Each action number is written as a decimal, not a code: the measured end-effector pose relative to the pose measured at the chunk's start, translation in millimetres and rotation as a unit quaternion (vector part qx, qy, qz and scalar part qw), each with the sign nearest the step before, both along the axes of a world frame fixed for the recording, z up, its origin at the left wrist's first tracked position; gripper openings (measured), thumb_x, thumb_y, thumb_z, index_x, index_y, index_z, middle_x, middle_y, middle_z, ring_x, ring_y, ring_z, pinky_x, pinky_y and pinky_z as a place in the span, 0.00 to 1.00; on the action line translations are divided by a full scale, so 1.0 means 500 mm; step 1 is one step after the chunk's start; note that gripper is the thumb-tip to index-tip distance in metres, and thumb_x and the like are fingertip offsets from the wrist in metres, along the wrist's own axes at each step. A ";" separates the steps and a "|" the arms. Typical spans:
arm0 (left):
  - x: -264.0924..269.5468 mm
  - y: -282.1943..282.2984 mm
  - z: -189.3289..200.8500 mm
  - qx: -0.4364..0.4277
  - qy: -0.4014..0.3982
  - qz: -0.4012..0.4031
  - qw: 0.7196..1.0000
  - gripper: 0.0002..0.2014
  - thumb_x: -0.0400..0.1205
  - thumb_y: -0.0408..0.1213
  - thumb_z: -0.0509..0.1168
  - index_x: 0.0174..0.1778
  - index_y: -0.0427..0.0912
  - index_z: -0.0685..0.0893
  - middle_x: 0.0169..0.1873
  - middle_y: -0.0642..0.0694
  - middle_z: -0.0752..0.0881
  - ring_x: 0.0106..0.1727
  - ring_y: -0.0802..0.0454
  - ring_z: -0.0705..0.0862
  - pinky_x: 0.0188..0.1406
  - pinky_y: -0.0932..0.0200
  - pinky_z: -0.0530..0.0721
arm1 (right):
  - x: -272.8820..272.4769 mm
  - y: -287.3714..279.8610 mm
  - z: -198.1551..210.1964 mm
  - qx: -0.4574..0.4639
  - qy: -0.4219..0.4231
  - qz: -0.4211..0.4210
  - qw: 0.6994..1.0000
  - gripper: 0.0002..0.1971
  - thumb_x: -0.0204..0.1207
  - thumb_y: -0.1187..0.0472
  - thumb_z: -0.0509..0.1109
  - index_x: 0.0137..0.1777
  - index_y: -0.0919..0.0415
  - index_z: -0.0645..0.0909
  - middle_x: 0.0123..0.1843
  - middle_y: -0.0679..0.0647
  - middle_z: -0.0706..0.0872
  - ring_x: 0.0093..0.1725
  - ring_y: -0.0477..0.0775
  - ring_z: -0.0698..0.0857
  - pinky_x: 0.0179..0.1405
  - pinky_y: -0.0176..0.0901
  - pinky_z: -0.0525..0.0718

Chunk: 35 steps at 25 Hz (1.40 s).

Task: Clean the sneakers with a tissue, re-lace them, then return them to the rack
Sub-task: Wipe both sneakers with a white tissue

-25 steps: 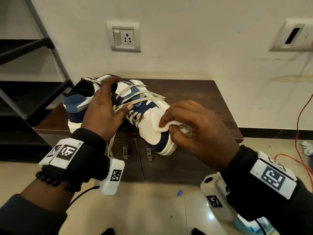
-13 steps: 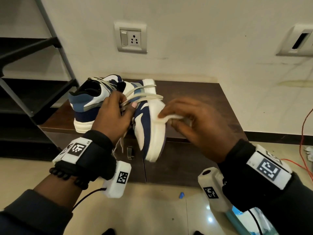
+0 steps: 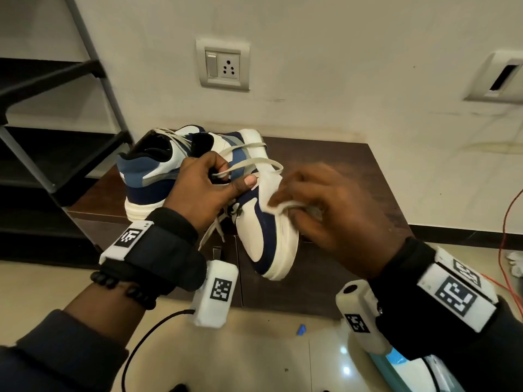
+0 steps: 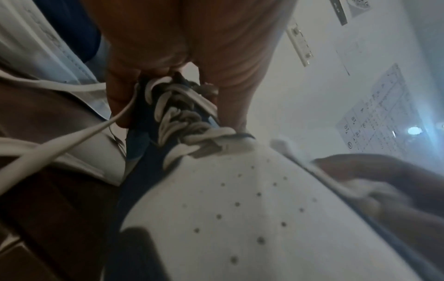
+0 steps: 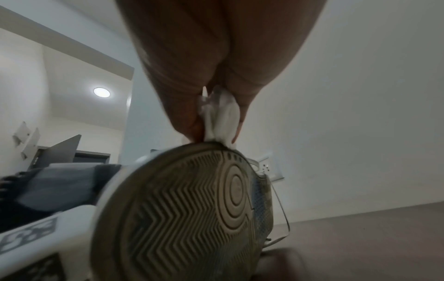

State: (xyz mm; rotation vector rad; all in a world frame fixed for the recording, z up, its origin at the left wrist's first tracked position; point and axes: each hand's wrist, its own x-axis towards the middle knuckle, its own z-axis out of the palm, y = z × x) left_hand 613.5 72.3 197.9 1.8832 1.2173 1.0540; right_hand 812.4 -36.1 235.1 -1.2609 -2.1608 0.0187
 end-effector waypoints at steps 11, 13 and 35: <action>0.018 -0.026 0.021 0.052 0.068 -0.005 0.996 0.19 0.70 0.56 0.72 0.34 0.51 0.70 0.45 0.43 0.75 0.41 0.54 0.74 0.38 0.62 0.71 | -0.002 0.003 -0.009 0.021 -0.003 -0.040 0.999 0.09 0.73 0.62 0.68 0.51 0.55 0.87 0.52 0.50 0.85 0.54 0.52 0.81 0.51 0.39 0.77; 0.012 -0.027 0.020 0.047 0.057 -0.001 0.997 0.18 0.71 0.51 0.74 0.33 0.50 0.70 0.44 0.44 0.75 0.39 0.58 0.73 0.36 0.70 0.71 | 0.002 -0.019 -0.009 0.014 -0.030 0.010 0.999 0.09 0.72 0.64 0.69 0.49 0.55 0.87 0.51 0.50 0.85 0.52 0.51 0.80 0.49 0.38 0.77; 0.011 -0.031 0.009 0.074 0.089 -0.039 0.992 0.05 0.83 0.47 0.63 0.47 0.50 0.78 0.51 0.46 0.74 0.50 0.53 0.78 0.51 0.66 0.74 | 0.008 0.000 -0.004 -0.017 0.074 -0.137 0.988 0.08 0.76 0.64 0.68 0.52 0.54 0.86 0.52 0.48 0.84 0.55 0.49 0.80 0.55 0.40 0.77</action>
